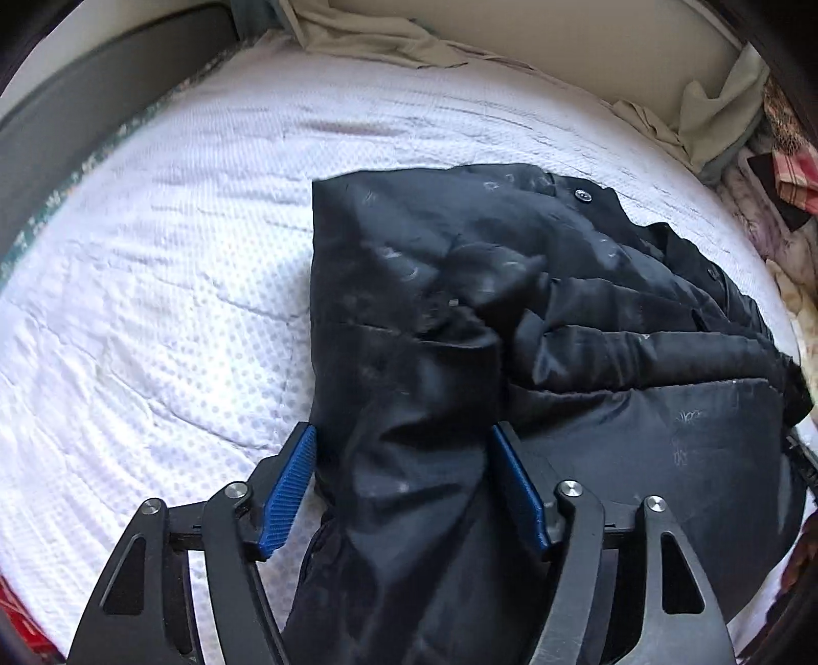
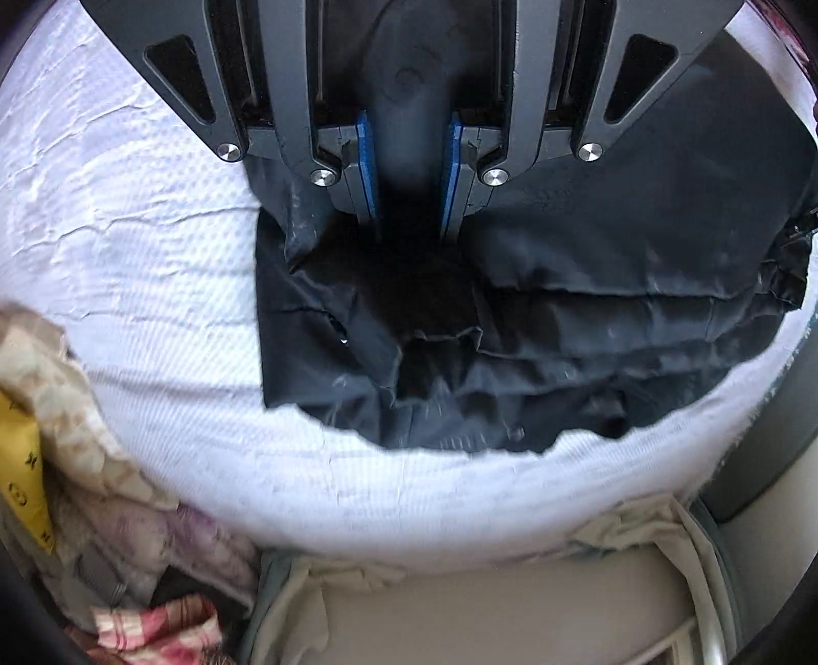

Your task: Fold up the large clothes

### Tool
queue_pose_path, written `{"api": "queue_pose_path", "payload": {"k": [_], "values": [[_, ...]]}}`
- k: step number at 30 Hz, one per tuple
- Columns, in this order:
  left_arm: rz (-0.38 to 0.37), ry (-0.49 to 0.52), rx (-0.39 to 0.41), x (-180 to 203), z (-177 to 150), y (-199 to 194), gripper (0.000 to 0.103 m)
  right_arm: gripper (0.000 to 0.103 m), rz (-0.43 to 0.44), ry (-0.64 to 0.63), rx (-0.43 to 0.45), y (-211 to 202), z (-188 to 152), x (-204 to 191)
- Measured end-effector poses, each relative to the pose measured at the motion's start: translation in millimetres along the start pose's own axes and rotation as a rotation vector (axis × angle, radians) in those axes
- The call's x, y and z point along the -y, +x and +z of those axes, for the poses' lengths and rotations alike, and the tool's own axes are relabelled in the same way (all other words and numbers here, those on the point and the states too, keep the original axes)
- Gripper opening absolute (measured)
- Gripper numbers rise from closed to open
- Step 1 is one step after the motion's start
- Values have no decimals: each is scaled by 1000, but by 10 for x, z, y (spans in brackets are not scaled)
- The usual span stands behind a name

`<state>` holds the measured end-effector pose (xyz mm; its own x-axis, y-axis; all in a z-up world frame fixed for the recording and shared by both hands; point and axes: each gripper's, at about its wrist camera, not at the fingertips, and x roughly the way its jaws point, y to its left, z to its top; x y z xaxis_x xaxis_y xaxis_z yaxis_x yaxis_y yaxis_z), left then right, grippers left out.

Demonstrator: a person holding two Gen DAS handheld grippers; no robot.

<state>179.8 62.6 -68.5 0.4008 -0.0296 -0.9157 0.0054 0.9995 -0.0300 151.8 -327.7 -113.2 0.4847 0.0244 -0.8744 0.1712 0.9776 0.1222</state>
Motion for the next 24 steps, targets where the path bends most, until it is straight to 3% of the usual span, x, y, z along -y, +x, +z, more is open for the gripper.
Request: {"api": "queue_pose_path", "payload": {"k": [6,12,16,21,24], "values": [[-66,-53,-33,-105,-22,131,79,16,-4,9,-15,137,-53,25],[-19,-2,-1,-9,-43,143,80,16,-45,-30,7,178,-109,-57],[-37,-34,-12,-2,-5,155,80,16,-45,-34,24,219,-130,-62],[-62,-36,9,-35,60,-105,78,17,-9,35,8,146,-60,2],[-125,-47,42,-83,103,-319,78,27,26,65,-8,3,-2,42]]}}
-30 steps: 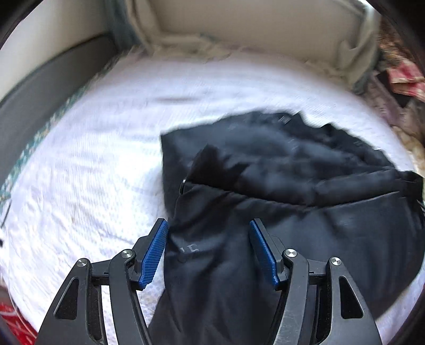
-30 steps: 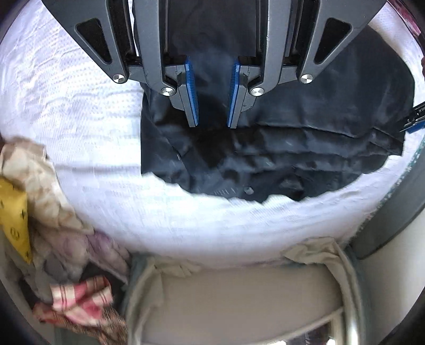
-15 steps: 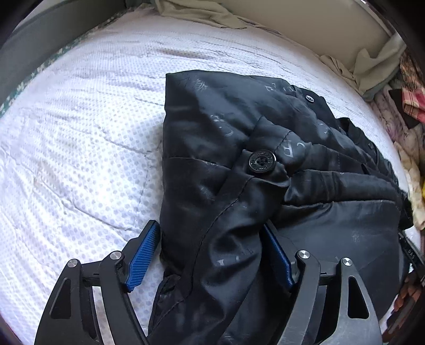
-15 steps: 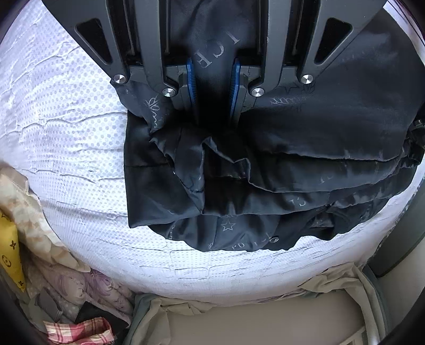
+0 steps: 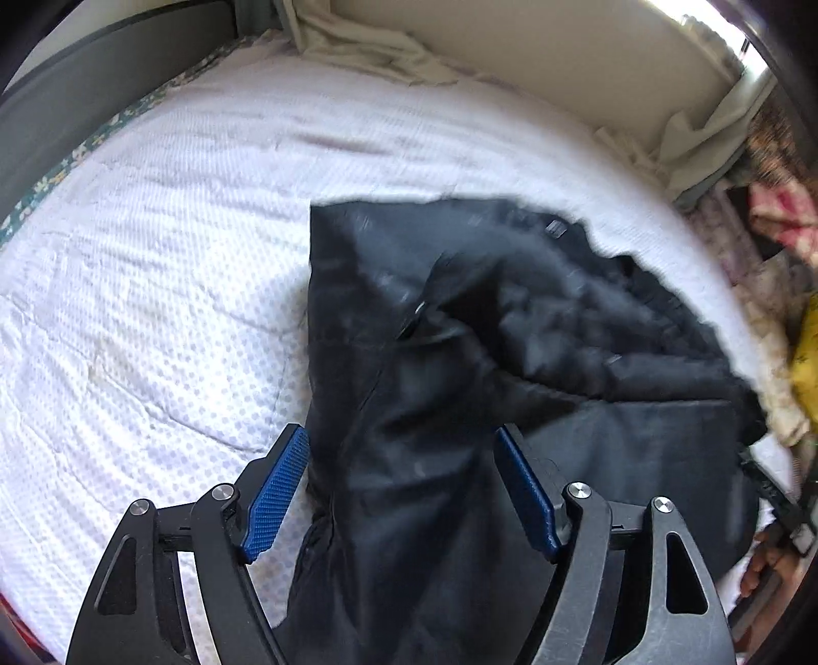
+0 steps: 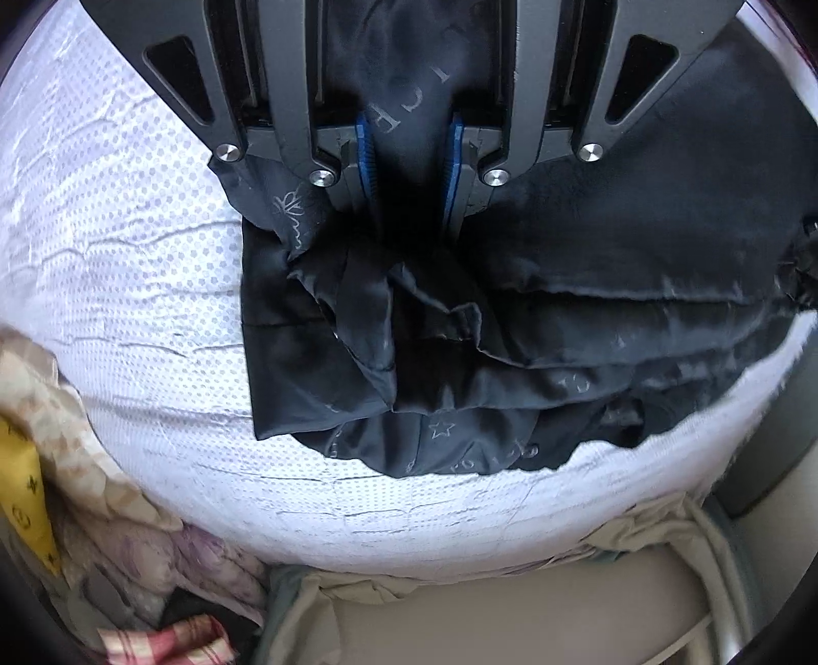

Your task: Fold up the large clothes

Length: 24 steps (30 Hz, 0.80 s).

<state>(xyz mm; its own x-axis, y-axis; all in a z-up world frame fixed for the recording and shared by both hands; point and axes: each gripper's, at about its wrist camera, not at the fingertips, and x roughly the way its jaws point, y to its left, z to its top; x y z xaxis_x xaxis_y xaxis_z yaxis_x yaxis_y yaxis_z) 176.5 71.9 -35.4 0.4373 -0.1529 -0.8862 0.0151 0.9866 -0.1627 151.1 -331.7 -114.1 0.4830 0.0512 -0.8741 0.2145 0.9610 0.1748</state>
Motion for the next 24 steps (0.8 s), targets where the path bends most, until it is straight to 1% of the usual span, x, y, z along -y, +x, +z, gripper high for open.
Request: {"api": "queue_pose_path", "payload": {"k": [2,3,7,10,12,14,17,18,22,23,24], "values": [[-53,-15,24,-42,45,-163,78,49,41,13,18,-157,37,-15],[-82,-24,41,-77,73,-256,79,52,56,21,34,-245,52,-31],[-132,-67,80,-235,152,-448,79,53,102,19,96,-528,79,-118],[-160,-108,68,-364,183,-452,80,53,130,1,129,-674,92,-202],[-187,-144,41,-440,165,-399,80,53,146,-10,131,-714,97,-251],[-232,-176,-4,-507,117,-305,80,54,153,-20,128,-724,105,-293],[-278,-189,-68,-485,42,-141,81,53,160,-15,120,-721,119,-303],[-282,-180,-97,-489,5,-84,81,54,165,-8,118,-725,112,-291],[-238,-178,-159,-505,-75,120,81,54,192,20,108,-729,106,-224],[-235,-190,-175,-521,-96,183,82,54,195,23,108,-736,103,-215],[-242,-210,-192,-541,-117,245,85,54,196,23,109,-738,96,-211]]}}
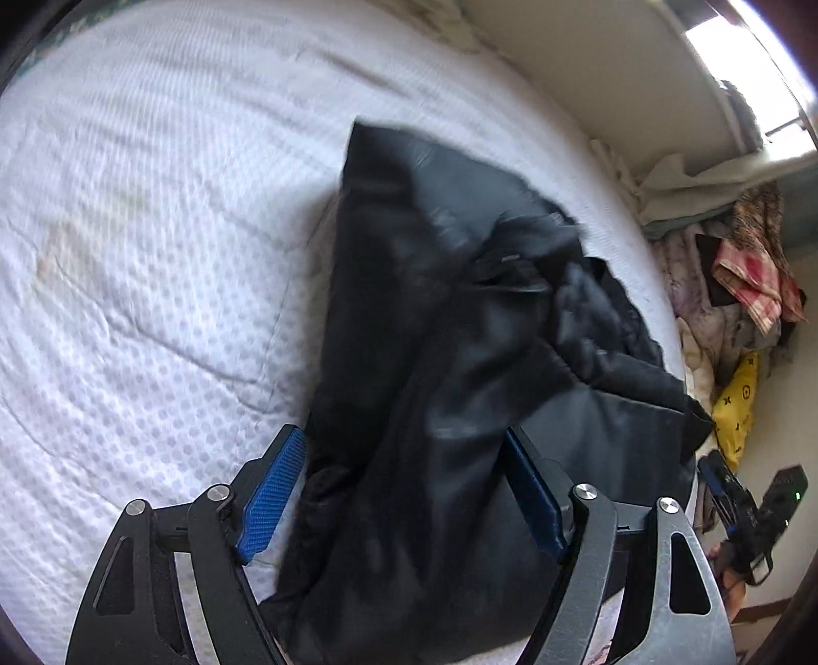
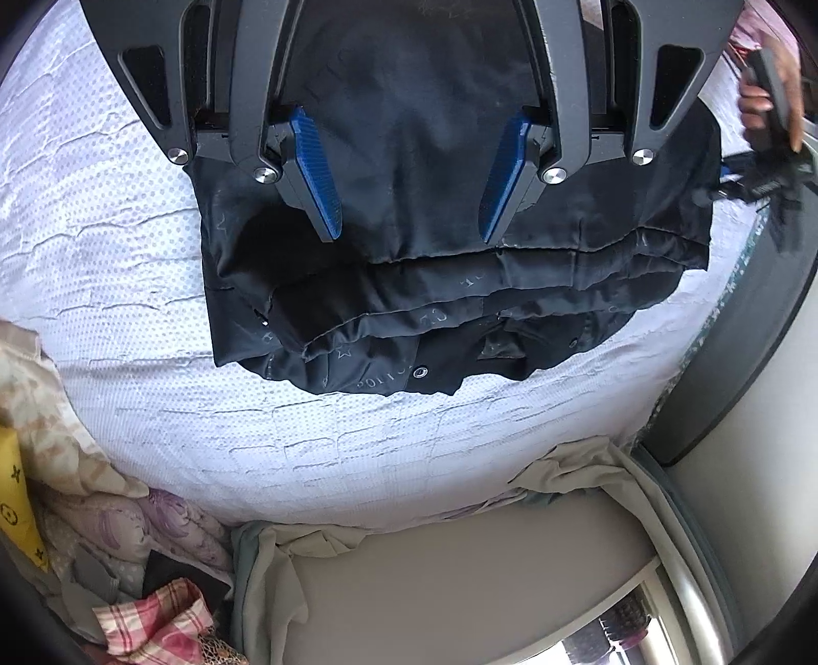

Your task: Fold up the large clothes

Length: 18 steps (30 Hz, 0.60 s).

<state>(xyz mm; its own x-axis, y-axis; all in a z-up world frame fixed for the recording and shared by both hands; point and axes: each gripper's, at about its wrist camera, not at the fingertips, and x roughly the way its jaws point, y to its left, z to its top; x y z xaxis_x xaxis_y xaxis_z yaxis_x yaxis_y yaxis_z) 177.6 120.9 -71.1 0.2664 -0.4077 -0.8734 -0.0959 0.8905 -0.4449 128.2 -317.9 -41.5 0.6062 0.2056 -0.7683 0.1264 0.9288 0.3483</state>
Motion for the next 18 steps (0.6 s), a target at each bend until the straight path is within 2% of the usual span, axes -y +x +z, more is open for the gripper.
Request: {"api": "queue_pose_path", "payload": {"k": [4,9,12,14,16,18], "values": [[-51,-68,-8,-104,-12,142,95,54,3,3,-5,2,-12,23],[-40,-19,23,63,-99,235,96,54,7,11,-11,0,-10,37],[-41,-5,21,190,-130,317,88,54,21,15,-16,6,-8,33],[-38,-4,18,205,-130,349,77,54,35,17,-24,20,-15,18],[-69,-14,-2,221,-122,365,59,54,41,14,-30,35,-33,-7],[-95,-16,-11,203,-125,352,48,54,40,3,-37,58,-49,-44]]}}
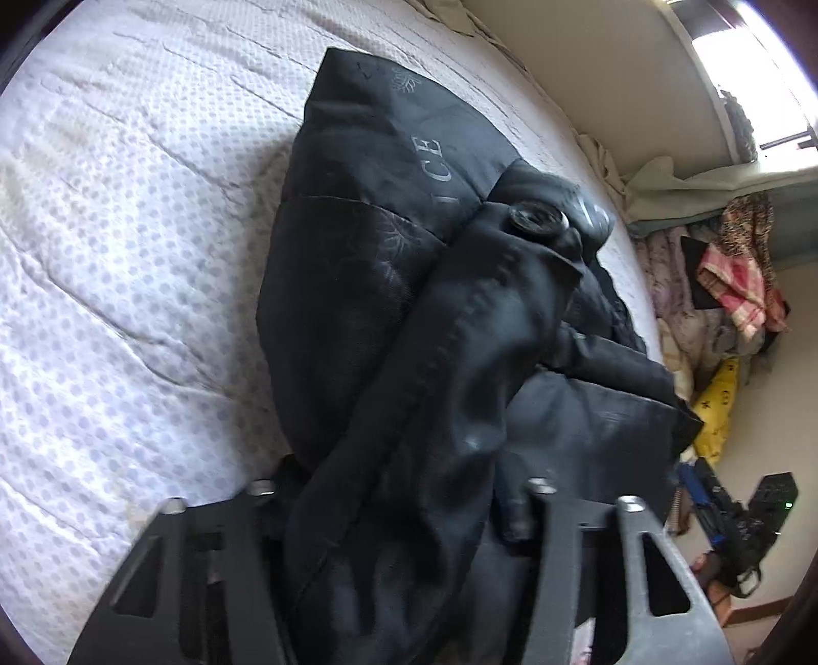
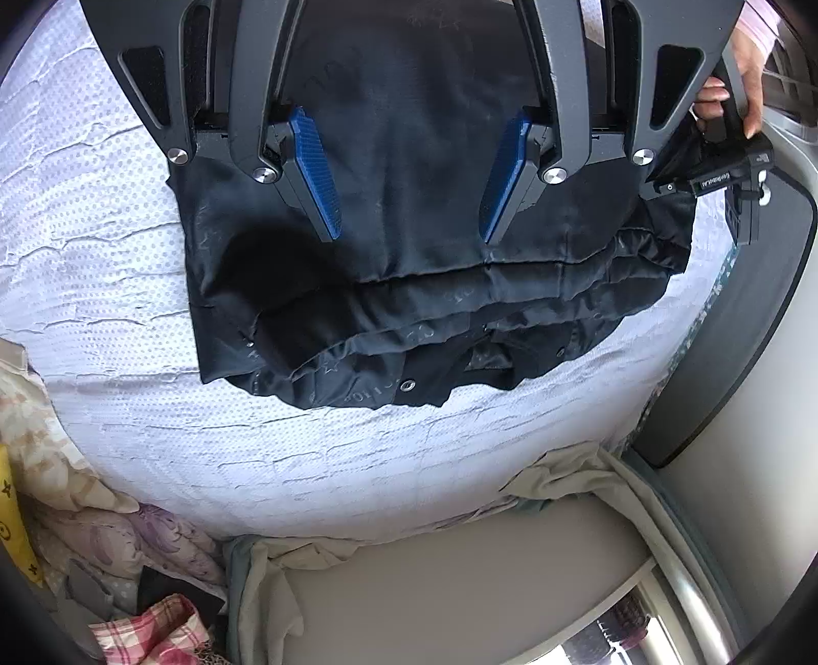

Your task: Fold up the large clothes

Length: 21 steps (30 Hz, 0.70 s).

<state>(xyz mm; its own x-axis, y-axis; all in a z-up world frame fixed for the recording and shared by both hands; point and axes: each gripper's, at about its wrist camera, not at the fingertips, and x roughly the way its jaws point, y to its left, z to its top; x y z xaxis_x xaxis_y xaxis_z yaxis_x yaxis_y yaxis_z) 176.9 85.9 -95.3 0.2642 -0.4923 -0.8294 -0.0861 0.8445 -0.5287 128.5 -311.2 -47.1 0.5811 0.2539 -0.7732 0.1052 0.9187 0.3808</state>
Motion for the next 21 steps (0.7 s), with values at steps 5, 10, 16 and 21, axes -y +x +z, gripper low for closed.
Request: {"api": "queue_pose_path", "payload": {"k": [5,10,16,21], "values": [[-6,34,17,40,-27,-140,31,54,4,-25,-16,56,-28,-72],[-47,16,32,30,-24,-273,26,37,-23,-120,0,86,-62,-217],[-83,21,53,10,-42,-461,22,17,-51,-194,-47,380,-139,-312],[-123,52,83,69,-93,-654,20,15,-80,-191,-74,652,-178,-266]]}}
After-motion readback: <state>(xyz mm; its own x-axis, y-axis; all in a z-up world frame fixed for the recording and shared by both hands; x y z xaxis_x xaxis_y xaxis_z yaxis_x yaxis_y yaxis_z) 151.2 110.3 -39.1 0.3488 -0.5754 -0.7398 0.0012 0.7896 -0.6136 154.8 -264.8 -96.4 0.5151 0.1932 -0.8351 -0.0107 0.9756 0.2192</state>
